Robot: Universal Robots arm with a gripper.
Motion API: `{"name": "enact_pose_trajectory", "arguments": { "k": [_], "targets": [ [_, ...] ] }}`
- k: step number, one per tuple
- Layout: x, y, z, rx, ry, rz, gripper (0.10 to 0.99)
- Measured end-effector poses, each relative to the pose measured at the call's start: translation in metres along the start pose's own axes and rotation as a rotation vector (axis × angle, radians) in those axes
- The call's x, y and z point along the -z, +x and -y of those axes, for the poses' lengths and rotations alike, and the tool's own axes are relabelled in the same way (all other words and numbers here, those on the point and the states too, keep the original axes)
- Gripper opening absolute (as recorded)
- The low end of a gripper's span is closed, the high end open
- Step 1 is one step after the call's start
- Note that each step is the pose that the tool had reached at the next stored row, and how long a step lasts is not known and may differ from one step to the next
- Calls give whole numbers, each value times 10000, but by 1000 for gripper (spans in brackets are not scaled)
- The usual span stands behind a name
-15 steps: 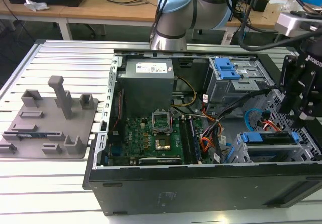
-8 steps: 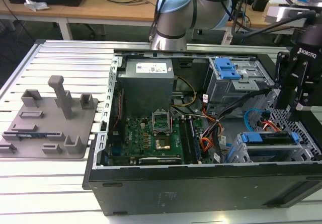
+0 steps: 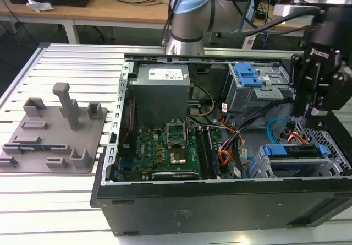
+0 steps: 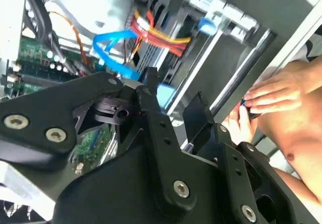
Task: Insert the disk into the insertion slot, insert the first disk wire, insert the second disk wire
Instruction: 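Insert the second disk wire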
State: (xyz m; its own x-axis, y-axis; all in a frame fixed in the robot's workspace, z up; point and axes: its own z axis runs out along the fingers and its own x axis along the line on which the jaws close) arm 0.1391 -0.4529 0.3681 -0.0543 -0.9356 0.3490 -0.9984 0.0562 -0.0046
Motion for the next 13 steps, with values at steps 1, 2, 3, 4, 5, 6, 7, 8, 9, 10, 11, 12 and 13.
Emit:
{"name": "enact_pose_trajectory", "arguments": {
  "k": [1,2,3,4,5,6,7,8,9,10,11,12,13],
  "targets": [
    [-4,-8,-15,51,19,-42,482],
    [-9,-19,-20,100,38,-55,482],
    [-15,-27,-21,179,69,-82,482],
    [-22,-33,-21,300,116,-112,482],
    [-29,-39,-21,460,178,-149,482],
    [-42,-47,-25,674,262,-193,482],
    [-47,-50,-33,719,279,-209,482],
    [-60,-54,-56,729,282,-234,482],
    [-74,-58,-69,729,281,-284,482],
    [-85,-62,-72,728,281,-316,482],
    [-99,-68,-72,730,282,-349,482],
    [-115,-82,-72,730,283,-410,482],
    [-125,-98,-73,731,284,-464,482]
  ]
}}
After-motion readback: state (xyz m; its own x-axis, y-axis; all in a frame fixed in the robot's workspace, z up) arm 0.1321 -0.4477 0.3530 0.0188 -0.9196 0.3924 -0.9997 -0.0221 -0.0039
